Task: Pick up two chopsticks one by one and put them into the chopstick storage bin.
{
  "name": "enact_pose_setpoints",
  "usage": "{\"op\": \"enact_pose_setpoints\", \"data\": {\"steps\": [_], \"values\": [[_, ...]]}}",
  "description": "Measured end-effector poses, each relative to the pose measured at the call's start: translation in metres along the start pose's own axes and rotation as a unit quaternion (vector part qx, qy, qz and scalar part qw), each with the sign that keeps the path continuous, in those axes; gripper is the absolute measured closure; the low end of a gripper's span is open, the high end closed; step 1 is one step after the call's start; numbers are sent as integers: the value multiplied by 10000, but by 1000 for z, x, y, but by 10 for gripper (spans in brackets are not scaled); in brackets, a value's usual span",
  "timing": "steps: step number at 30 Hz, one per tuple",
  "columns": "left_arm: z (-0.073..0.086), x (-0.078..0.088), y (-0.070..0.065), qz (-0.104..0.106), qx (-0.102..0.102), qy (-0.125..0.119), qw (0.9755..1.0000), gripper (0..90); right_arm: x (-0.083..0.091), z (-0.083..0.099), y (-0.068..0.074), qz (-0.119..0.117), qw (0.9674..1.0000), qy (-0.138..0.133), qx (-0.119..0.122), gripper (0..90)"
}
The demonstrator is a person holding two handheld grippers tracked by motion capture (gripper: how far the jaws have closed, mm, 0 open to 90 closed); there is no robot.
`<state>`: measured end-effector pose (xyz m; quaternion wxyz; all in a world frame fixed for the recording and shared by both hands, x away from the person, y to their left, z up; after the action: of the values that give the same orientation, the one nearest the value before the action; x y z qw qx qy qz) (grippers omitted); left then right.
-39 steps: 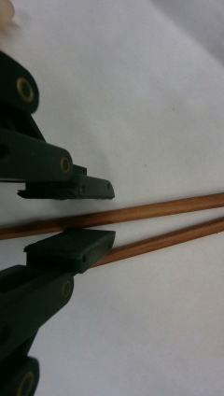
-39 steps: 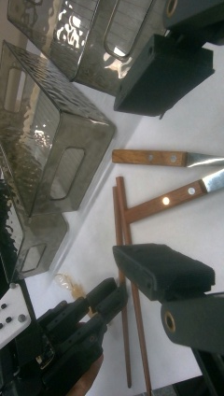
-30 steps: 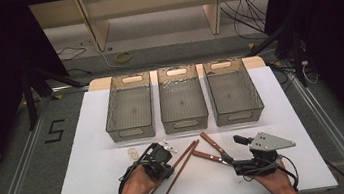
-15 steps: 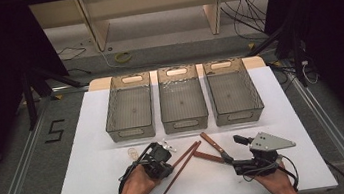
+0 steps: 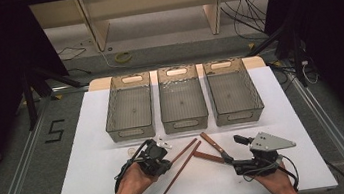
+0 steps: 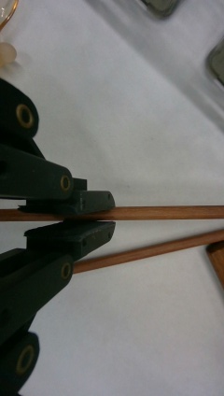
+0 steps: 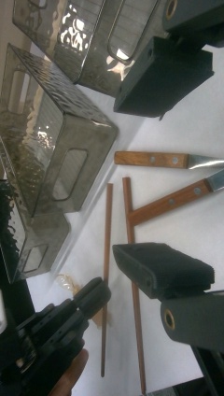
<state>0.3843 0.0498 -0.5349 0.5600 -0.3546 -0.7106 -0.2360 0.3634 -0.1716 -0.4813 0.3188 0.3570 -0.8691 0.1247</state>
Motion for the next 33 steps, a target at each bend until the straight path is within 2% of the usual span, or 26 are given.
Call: {"op": "enact_pose_setpoints", "data": {"steps": [4, 9, 16, 27, 33], "values": [[-2, 11, 0, 0, -45, -133, 9999, 835, 1, 0, 0, -7, 10000, -18, -30, 274], [-6, 30, 7, 49, 29, -419, 9991, 835, 0, 0, 0, -8, 10000, -5, -27, 273], [-9, 42, 18, 88, 51, -578, 9983, 835, 1, 0, -1, 13, 10000, -18, -51, 274], [-15, 68, 50, 25, 309, -963, 9949, 835, 1, 0, -2, 7, 10000, -23, -86, 274], [-18, 73, 65, 34, 438, -1078, 9932, 834, 0, 0, -3, 1, 10000, -23, -95, 273]]}}
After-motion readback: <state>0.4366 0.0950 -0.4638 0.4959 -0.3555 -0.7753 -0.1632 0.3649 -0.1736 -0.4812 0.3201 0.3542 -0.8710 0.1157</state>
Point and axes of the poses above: each handheld gripper's, and its own axes: x roughly backward along the jaws, z roughly out of its underside, y roughly to its left, the point moved 9 cm from there along -x, roughly forward along the jaws, and after that the axes turned 15 degrees about y, right-handed, at the moved point
